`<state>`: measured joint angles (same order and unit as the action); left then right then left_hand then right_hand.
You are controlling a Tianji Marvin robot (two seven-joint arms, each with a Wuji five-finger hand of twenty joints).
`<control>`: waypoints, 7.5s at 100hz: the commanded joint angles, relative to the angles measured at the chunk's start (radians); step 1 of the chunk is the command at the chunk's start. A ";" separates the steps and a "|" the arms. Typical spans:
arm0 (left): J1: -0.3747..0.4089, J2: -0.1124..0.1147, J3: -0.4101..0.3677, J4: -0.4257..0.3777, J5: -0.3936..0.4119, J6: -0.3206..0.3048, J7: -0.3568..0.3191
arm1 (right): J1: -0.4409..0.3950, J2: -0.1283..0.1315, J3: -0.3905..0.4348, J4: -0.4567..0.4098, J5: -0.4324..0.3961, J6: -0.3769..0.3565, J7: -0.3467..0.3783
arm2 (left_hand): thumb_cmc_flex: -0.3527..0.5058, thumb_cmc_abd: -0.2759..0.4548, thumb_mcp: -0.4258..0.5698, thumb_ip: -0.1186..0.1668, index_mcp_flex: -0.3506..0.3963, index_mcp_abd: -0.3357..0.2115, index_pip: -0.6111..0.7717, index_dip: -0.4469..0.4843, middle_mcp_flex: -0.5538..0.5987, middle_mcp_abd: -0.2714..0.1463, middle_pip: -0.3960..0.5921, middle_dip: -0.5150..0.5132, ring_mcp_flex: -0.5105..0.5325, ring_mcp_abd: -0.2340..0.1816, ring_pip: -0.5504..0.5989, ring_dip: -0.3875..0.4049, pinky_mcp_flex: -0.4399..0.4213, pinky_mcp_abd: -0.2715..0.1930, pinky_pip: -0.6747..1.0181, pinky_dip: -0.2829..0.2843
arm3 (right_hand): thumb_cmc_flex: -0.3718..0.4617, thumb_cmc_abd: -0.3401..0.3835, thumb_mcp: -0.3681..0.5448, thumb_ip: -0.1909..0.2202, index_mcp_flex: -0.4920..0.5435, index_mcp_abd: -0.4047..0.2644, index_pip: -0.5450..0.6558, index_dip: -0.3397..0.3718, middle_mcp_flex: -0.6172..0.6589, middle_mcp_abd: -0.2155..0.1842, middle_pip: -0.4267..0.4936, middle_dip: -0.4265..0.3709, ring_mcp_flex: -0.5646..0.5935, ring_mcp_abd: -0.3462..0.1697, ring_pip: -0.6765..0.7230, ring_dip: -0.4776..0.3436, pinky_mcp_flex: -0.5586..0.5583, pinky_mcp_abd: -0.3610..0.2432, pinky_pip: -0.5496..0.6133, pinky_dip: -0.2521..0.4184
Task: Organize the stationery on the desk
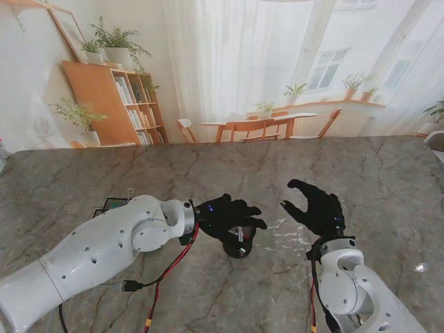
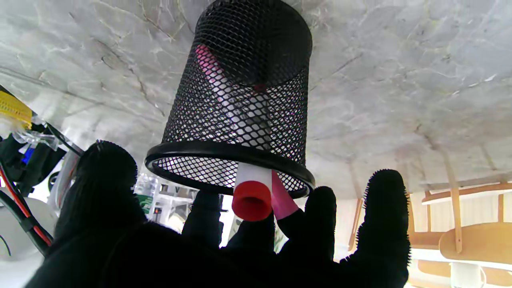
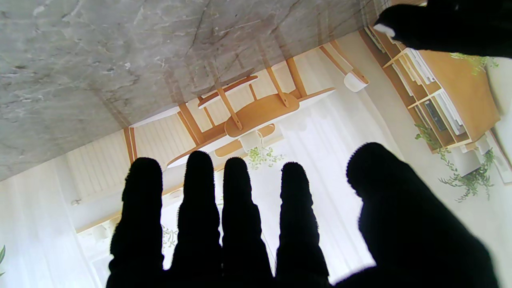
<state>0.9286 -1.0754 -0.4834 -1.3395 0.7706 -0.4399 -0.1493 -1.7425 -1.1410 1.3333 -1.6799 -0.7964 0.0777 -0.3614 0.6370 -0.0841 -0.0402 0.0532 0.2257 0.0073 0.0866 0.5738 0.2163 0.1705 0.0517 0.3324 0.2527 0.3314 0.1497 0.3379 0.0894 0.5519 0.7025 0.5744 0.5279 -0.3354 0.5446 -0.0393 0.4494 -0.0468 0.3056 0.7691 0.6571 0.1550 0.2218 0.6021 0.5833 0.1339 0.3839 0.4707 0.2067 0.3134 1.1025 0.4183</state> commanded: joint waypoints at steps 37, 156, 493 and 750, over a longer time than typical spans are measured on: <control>0.009 -0.002 0.025 0.053 0.037 -0.023 0.047 | 0.005 -0.008 -0.003 0.009 0.019 0.000 -0.004 | 0.343 -0.130 0.033 -0.033 0.091 -0.046 0.096 0.146 0.137 -0.054 0.101 0.227 0.243 -0.129 0.272 0.351 0.297 -0.208 0.325 0.148 | -0.027 0.027 -0.010 0.035 0.006 -0.010 0.006 0.012 0.018 0.002 0.007 0.016 -0.003 -0.009 0.009 0.012 -0.018 0.015 0.011 0.023; 0.049 0.080 -0.195 0.083 0.176 -0.114 -0.099 | 0.008 -0.009 -0.002 0.019 0.023 -0.012 -0.007 | 0.499 -0.174 0.096 -0.038 0.160 -0.025 0.471 0.430 0.293 -0.099 0.407 0.452 0.408 -0.241 0.469 0.516 0.462 -0.380 0.446 0.183 | -0.034 0.045 -0.022 0.033 0.016 -0.009 0.009 0.009 0.021 0.005 0.005 0.016 -0.006 -0.008 0.003 0.011 -0.025 0.014 0.007 0.026; 0.261 0.106 -0.535 -0.150 0.104 -0.156 -0.315 | 0.018 -0.013 -0.006 0.038 0.030 -0.003 -0.023 | -0.053 -0.039 0.018 -0.063 -0.090 0.095 -0.119 -0.520 -0.076 -0.001 -0.027 -0.055 -0.045 -0.039 -0.026 -0.062 -0.090 0.094 -0.094 -0.266 | -0.042 0.078 -0.042 0.032 0.021 -0.002 0.010 0.005 0.025 0.015 0.003 0.019 -0.012 -0.002 0.010 0.015 -0.036 0.016 0.008 0.028; 0.876 -0.022 -0.773 -0.503 -0.014 0.385 0.217 | -0.109 -0.019 0.000 -0.104 0.185 -0.154 0.046 | 0.107 0.075 0.008 -0.081 0.101 0.077 0.015 -0.032 0.226 -0.008 0.037 0.043 0.158 -0.100 0.031 0.073 0.087 -0.095 0.031 0.020 | -0.066 0.071 -0.050 0.026 0.032 -0.011 0.006 -0.004 0.054 -0.016 -0.001 0.011 0.055 -0.021 0.005 0.030 0.093 0.036 0.101 0.133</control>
<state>1.7872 -1.0892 -1.2674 -1.8675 0.7694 -0.0697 0.0634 -1.8302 -1.1606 1.3406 -1.7769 -0.6222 -0.0882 -0.3404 0.7343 -0.0390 -0.0252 0.0446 0.3158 0.0736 0.1001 0.5364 0.4339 0.1598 0.0940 0.3566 0.4026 0.2465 0.1856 0.4041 0.1794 0.4793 0.7242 0.5671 0.4796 -0.2812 0.5218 -0.0393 0.4616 -0.0462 0.3106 0.7692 0.7001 0.1567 0.2223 0.6035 0.6280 0.1336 0.3992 0.4877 0.2939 0.3272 1.1829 0.5298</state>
